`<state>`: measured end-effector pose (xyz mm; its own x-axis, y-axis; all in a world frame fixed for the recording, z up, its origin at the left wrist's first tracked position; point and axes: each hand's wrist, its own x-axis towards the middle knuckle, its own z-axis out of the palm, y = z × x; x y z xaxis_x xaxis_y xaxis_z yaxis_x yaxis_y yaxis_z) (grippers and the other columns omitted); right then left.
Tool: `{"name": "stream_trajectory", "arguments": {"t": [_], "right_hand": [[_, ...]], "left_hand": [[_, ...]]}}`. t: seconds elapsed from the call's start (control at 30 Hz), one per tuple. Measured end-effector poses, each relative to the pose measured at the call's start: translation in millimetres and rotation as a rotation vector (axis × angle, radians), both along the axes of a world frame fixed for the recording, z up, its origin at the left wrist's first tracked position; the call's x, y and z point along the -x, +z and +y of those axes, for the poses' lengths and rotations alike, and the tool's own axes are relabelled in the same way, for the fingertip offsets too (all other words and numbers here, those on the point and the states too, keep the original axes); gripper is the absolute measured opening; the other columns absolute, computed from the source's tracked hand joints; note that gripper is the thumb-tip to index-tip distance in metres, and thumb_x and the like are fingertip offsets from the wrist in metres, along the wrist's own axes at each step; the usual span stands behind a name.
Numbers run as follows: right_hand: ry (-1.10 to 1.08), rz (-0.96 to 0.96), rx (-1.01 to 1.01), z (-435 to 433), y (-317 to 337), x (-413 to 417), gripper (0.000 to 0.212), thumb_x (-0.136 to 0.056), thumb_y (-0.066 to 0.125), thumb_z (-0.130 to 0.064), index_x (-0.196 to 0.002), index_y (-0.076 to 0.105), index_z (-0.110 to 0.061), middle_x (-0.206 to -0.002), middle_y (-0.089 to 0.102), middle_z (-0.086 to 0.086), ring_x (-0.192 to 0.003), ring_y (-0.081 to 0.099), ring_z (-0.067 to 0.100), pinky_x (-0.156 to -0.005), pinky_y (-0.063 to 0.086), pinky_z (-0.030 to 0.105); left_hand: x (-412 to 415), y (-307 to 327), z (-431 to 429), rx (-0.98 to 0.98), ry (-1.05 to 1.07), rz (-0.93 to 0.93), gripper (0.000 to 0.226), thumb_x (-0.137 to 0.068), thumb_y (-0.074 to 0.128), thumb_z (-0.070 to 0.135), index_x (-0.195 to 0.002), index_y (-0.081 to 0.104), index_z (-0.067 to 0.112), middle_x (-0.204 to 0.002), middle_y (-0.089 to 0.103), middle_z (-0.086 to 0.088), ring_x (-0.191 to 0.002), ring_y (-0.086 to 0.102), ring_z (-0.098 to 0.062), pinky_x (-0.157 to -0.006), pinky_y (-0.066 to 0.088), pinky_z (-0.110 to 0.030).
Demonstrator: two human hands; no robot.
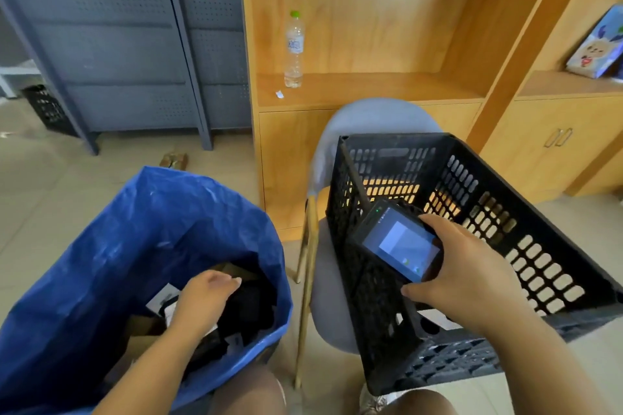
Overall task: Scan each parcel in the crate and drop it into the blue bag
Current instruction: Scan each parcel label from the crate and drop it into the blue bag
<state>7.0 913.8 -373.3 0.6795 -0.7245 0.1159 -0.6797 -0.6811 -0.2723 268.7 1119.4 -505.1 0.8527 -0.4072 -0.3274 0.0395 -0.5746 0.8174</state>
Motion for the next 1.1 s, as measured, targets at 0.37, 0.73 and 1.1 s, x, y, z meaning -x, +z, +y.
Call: {"name": "stream_trajectory", "arguments": {"t": [0.37,0.73,1.1], "right_hand": [[-0.228,-0.017,-0.018,-51.1,13.2,54.0,0.102,-0.047,0.080,-0.055,-0.133,0.030,-0.035,-0.111,0.053,-0.012,-0.085,0.047,0.009,-0.060,0.040,0.025],[-0.391,0.045,-0.101,-116.8,-1.9,107.1,0.097,-0.055,0.075,-0.054,-0.136,0.024,-0.035,-0.110,0.051,-0.010,-0.085,0.048,0.012,-0.066,0.045,0.026],[-0.388,0.105,-0.119,-182.3,-42.8,103.4,0.089,-0.059,0.070,-0.050,-0.134,0.025,-0.032,-0.110,0.051,-0.010,-0.088,0.048,0.012,-0.067,0.042,0.027]], "left_hand": [[36.9,92.2,-140.5,0.244,-0.347,-0.270,0.006,-0.084,0.066,0.040,-0.085,0.067,0.034,-0.084,0.067,0.017,-0.079,0.059,0.005,-0.064,0.039,-0.018],[109.8,56.8,-316.3,-0.065,-0.881,-0.543,0.004,-0.088,0.060,0.036,-0.091,0.059,0.034,-0.093,0.062,0.015,-0.086,0.057,-0.003,-0.072,0.047,-0.024],[99.2,-31.9,-441.8,-0.687,-1.236,-0.690,0.077,-0.091,0.051,0.046,-0.151,0.015,0.013,-0.154,0.020,-0.015,-0.138,0.020,-0.041,-0.110,0.030,-0.049]]}}
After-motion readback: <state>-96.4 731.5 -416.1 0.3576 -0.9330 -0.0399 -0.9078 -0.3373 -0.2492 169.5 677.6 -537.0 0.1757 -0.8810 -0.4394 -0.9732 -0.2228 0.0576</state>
